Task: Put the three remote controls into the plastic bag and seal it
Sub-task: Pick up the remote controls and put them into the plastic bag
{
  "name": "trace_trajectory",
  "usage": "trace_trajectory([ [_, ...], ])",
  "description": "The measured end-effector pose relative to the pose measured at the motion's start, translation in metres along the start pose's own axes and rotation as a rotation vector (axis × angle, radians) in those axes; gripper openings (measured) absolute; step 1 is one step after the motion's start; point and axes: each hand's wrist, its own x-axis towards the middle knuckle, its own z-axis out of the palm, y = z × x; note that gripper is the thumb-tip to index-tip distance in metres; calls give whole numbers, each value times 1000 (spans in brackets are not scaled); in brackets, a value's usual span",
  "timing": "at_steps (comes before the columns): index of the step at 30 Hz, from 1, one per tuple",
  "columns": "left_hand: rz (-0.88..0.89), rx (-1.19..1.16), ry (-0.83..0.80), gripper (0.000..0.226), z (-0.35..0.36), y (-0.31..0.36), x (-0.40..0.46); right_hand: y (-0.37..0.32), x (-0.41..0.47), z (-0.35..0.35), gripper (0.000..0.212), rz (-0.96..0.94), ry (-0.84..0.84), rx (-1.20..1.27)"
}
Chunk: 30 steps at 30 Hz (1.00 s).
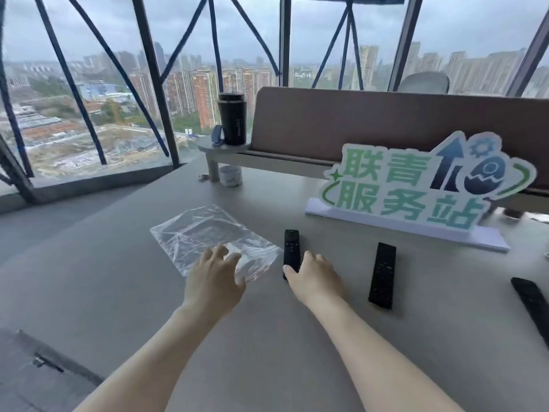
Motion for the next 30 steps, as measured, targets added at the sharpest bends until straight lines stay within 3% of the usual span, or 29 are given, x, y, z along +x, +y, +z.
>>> trace_trajectory([
  [3, -17, -2, -9, 23, 0, -8, 5, -12, 6, 6, 54, 108, -3, -26],
  [6, -38, -59, -20, 27, 1, -12, 9, -20, 9, 5, 48, 177, -61, 7],
  [8, -12, -98, 4, 32, -2, -16, 9, -15, 11, -2, 33, 194, -111, 46],
  [10, 22, -131, 20, 34, -3, -17, 7, -3, 6, -14, 21, 199, -162, 204],
  [14, 62, -199, 58, 27, -7, -9, 2, 32, -31, -60, 21, 194, -97, 770],
  [16, 87, -209, 70, 26, -9, 3, 1, 42, -57, -86, 21, 195, -149, 898],
  [20, 135, -255, 104, 29, -17, 34, -2, 42, -79, -96, 13, 245, -284, 827],
  [23, 161, -306, 104, 30, -22, 52, -7, 29, -75, -75, 29, 196, -298, 782],
  [25, 151, -336, 102, 30, -23, 60, -8, 22, -74, -64, 28, 170, -317, 835],
  [27, 132, -372, 105, 30, -22, 63, -7, 26, -73, -62, 22, 192, -249, 875],
  [30, 105, -396, 100, 30, -23, 62, -8, 60, -63, -65, 20, 286, 73, 726],
])
